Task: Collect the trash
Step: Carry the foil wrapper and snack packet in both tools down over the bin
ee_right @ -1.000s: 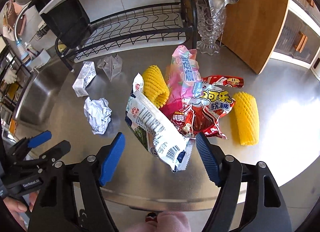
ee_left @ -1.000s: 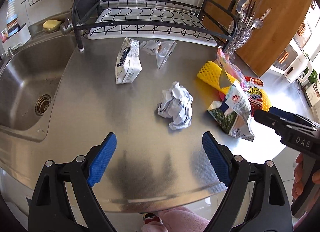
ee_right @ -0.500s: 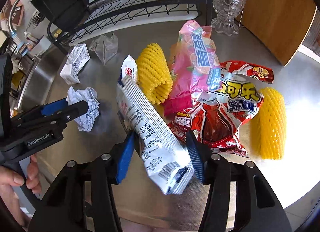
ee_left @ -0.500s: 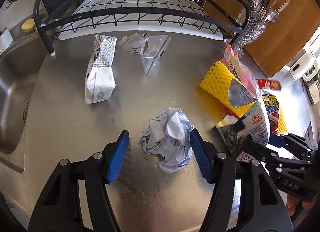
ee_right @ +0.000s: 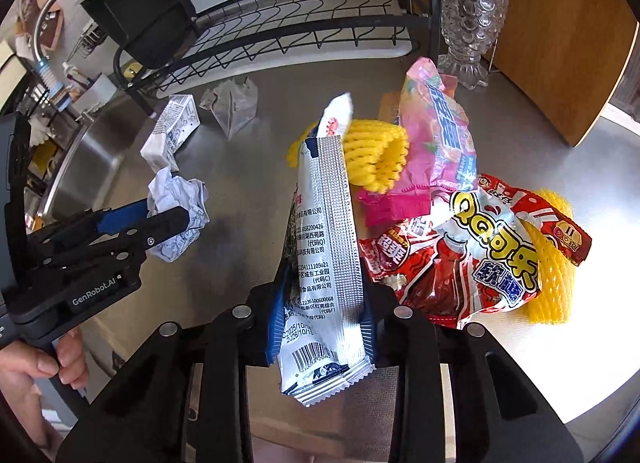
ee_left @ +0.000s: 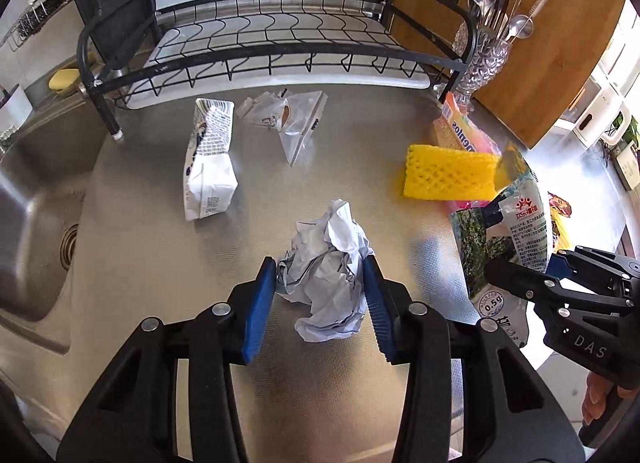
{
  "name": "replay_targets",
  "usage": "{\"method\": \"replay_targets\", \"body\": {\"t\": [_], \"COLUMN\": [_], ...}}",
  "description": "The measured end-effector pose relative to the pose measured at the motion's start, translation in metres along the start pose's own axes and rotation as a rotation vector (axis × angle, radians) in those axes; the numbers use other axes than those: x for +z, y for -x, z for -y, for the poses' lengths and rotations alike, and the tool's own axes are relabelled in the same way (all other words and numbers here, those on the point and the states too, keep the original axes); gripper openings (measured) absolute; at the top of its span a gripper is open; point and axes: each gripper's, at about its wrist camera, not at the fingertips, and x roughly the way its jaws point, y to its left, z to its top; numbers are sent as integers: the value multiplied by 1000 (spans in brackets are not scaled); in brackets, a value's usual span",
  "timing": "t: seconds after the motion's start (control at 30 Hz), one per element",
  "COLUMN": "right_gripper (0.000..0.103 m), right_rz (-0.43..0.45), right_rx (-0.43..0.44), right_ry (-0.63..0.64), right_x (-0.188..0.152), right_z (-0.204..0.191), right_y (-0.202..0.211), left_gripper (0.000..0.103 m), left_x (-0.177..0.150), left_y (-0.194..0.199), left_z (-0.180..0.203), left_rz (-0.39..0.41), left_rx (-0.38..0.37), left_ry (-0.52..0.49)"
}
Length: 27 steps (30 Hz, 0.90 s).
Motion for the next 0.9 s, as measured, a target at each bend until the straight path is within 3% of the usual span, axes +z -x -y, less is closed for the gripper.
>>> {"method": "replay_targets", "body": {"t": [0.3, 0.53, 0.9], "right_gripper": [32, 32, 32], "right_rz": [58, 71, -25], "right_rx": [16, 14, 1], "right_ry": [54, 57, -22], "right_x": [-18, -60, -157], "right_z": [-46, -75, -84], "right_y": [35, 57, 49], "left_gripper": [42, 42, 43], "left_x": [-30, -87, -195], "left_y": [61, 99, 100], "left_z": [-19, -29, -38], "left_rz": [58, 57, -61], "left_rx": [47, 56, 22], "left_ry": [28, 30, 67]}}
